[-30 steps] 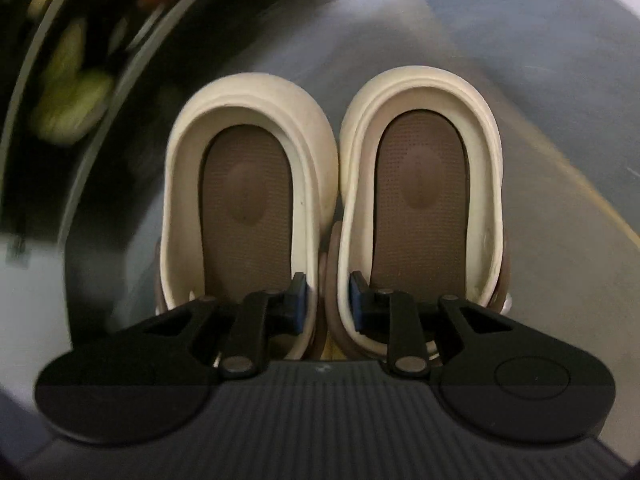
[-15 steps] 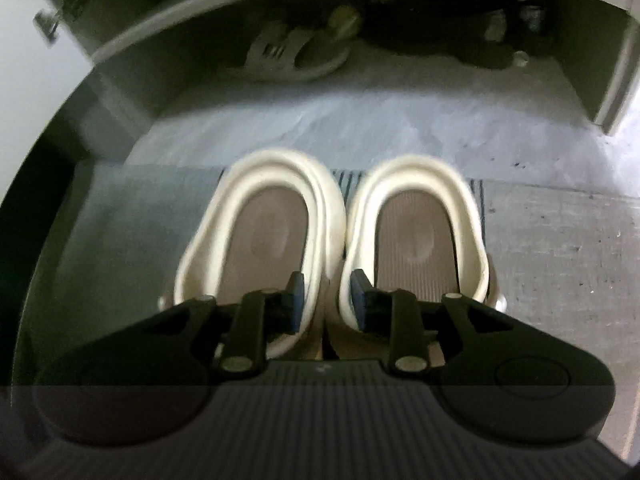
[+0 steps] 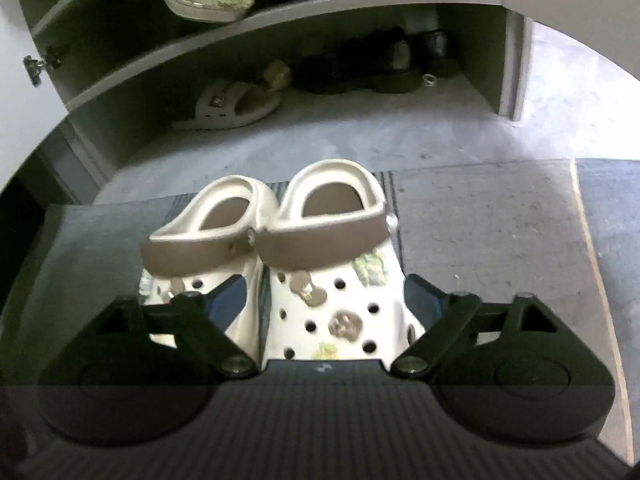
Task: Organize scattered shoes
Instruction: 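Close the right tool on the heel straps of both cream clogs, then carry the cream clogs with the right tool onto a lower cabinet shelf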
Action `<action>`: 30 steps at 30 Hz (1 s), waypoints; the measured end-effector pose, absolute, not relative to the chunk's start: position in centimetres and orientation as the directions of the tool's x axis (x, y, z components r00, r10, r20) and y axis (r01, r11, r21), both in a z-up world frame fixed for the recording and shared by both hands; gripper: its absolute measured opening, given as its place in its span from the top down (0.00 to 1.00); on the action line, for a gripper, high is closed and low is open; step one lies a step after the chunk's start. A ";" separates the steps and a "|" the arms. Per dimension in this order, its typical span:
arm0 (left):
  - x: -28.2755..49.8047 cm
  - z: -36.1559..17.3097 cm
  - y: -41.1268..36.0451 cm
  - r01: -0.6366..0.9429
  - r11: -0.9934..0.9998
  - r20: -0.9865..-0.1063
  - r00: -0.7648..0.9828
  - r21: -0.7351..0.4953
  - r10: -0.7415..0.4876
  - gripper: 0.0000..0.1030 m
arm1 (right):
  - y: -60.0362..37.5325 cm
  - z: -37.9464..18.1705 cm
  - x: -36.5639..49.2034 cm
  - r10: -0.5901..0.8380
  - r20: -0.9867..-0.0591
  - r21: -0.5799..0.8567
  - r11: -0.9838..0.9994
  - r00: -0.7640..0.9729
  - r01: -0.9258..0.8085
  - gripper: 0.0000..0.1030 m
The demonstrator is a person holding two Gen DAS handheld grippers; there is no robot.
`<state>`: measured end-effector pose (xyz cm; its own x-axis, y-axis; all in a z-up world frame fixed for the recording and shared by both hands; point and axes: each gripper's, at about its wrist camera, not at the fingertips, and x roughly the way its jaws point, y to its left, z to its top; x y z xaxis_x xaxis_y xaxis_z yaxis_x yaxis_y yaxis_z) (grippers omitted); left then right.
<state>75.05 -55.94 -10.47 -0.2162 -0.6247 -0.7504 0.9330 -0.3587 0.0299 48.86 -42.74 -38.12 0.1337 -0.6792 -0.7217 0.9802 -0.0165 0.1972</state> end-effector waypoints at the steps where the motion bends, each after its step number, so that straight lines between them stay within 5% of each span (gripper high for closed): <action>1: 75.0 -10.5 -55.8 0.931 -0.363 -0.750 -0.218 0.032 -0.625 0.00 | -42.7 -38.2 48.9 -0.683 -0.719 0.189 -0.016 0.127 0.982 0.16; 10: 74.8 -10.8 -55.2 0.927 -0.371 -0.746 -0.205 0.060 -0.633 0.00 | -46.7 -41.5 51.4 -0.628 -0.775 0.028 0.082 0.074 0.996 0.07; 18: 76.3 -11.7 -55.7 0.943 -0.331 -0.773 -0.180 0.040 -0.608 0.00 | -48.3 -42.3 50.0 -0.620 -0.782 0.151 -0.088 0.064 0.985 0.08; 24: 77.6 -11.5 -56.9 0.969 -0.245 -0.775 -0.128 0.035 -0.619 0.00 | -46.1 -38.3 47.4 -0.721 -0.689 0.341 -0.226 0.078 0.913 0.08; 30: 78.6 -10.3 -58.4 0.983 -0.181 -0.759 -0.100 0.025 -0.644 0.00 | -45.6 -30.5 48.4 -0.814 -0.571 0.351 -0.122 0.108 0.928 0.08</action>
<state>78.61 -58.36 -10.33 -0.0998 -0.6440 -0.7585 0.9831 -0.1812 0.0245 48.41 -45.56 -30.49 0.1084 -0.8135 -0.5714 0.9285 -0.1225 0.3506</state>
